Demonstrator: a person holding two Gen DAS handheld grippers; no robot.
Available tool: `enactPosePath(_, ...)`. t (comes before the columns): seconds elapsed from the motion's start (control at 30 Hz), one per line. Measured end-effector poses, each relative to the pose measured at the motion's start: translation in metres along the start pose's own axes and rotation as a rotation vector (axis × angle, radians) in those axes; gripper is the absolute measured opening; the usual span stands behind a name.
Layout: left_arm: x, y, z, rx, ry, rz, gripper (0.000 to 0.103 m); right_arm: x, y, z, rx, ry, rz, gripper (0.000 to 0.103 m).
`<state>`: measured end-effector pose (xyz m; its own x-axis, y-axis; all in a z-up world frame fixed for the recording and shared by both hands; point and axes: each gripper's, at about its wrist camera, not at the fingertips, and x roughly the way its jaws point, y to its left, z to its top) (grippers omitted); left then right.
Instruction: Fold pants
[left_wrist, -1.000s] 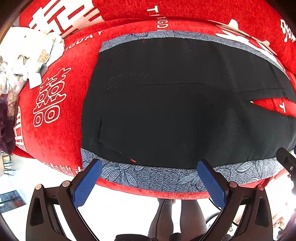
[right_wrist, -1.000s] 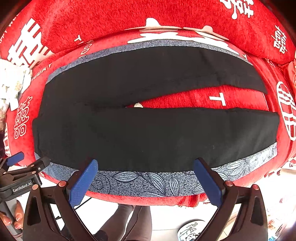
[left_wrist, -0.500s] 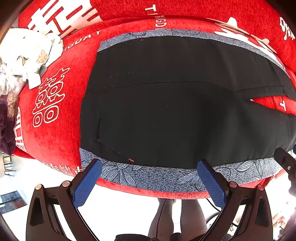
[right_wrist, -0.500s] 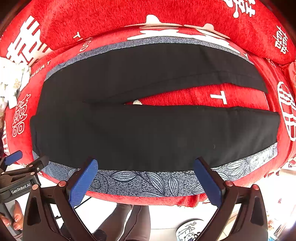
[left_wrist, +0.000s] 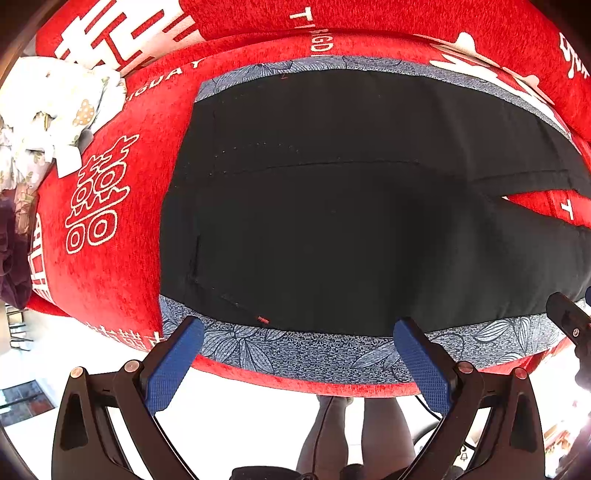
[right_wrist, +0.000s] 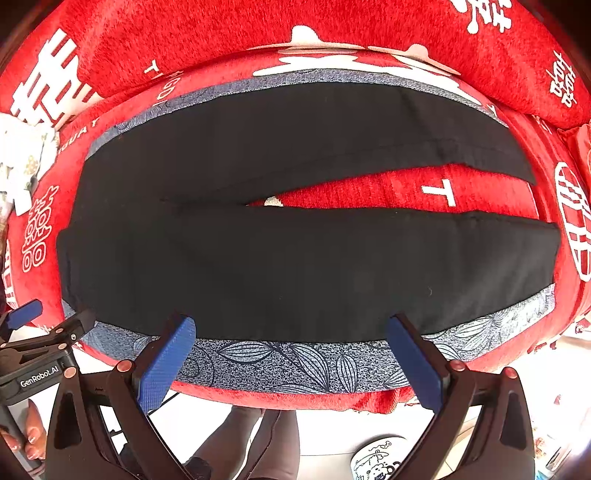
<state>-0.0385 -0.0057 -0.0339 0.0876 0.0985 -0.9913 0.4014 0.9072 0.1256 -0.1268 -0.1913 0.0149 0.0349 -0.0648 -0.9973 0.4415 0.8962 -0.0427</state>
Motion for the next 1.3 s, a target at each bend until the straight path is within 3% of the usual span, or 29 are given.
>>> enactPosePath(0.9, 0.015, 0.016, -0.017, -0.032, 0.004, 0.006, 0.103, 0.010, 0.008, -0.005, -0.005, 0.013, -0.004, 0.103)
enactPosePath(1.3, 0.017, 0.026, -0.024, -0.044, -0.009, -0.034, 0.103, 0.008, 0.012, -0.013, -0.008, 0.006, -0.010, 0.103)
